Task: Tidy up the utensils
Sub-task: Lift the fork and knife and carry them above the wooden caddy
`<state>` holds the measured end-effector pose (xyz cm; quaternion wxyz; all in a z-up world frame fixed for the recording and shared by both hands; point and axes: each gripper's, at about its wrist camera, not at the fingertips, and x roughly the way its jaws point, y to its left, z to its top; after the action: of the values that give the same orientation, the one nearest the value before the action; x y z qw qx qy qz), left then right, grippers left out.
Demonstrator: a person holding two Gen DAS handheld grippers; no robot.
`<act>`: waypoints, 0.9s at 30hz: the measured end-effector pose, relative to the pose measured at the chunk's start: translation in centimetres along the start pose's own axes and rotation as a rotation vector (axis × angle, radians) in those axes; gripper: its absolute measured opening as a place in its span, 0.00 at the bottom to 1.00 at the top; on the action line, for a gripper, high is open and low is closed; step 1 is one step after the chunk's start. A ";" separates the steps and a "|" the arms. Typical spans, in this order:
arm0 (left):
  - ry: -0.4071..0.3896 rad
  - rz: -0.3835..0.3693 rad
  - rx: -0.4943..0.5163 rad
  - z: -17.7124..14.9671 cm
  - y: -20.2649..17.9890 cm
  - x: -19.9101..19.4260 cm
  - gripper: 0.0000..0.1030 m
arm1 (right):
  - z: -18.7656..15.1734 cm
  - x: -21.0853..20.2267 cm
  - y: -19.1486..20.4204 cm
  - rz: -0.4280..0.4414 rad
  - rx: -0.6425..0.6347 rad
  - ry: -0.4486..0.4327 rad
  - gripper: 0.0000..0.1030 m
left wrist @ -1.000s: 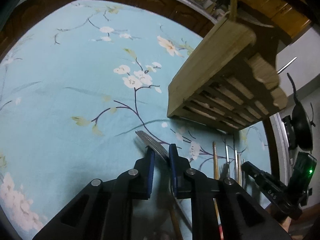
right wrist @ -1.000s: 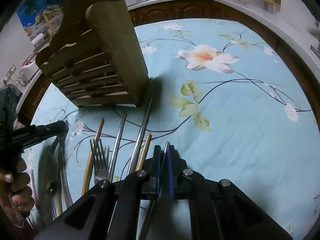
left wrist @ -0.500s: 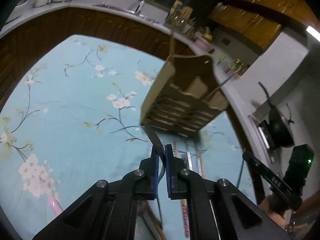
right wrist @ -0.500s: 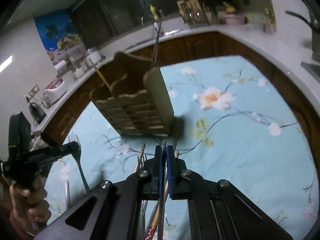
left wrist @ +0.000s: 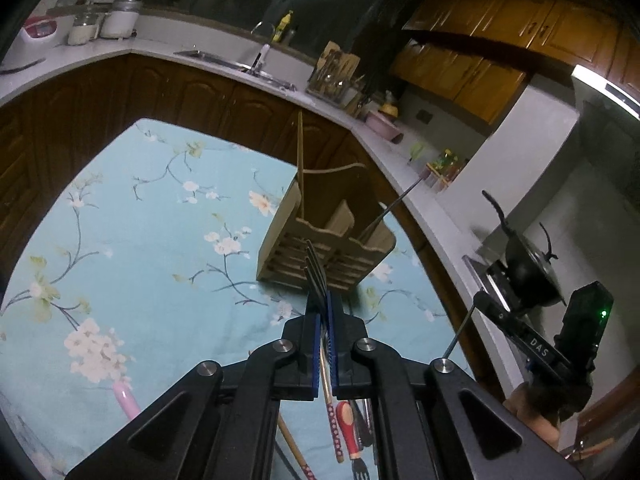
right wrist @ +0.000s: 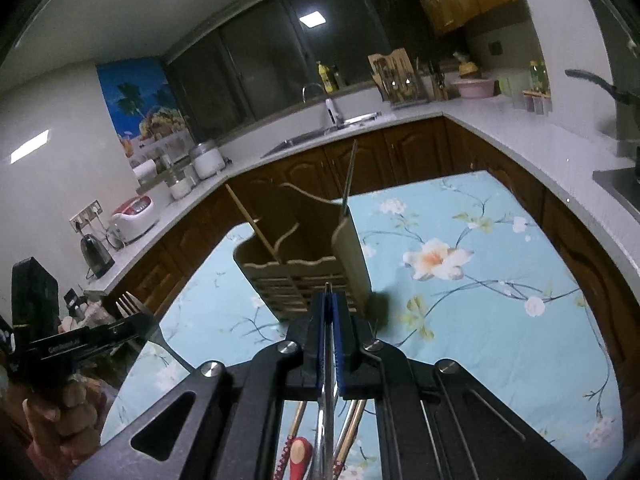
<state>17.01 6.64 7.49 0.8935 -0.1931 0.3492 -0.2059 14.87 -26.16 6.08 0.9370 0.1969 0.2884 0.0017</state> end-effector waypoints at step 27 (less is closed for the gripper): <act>-0.168 -0.067 0.031 2.8 -1.1 -3.2 0.01 | 6.3 -3.1 2.1 0.041 -0.042 -0.243 0.04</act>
<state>16.60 7.87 11.72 0.9152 -0.2073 0.2631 -0.2242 15.90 -26.92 13.27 0.9687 0.1818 0.1688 0.0028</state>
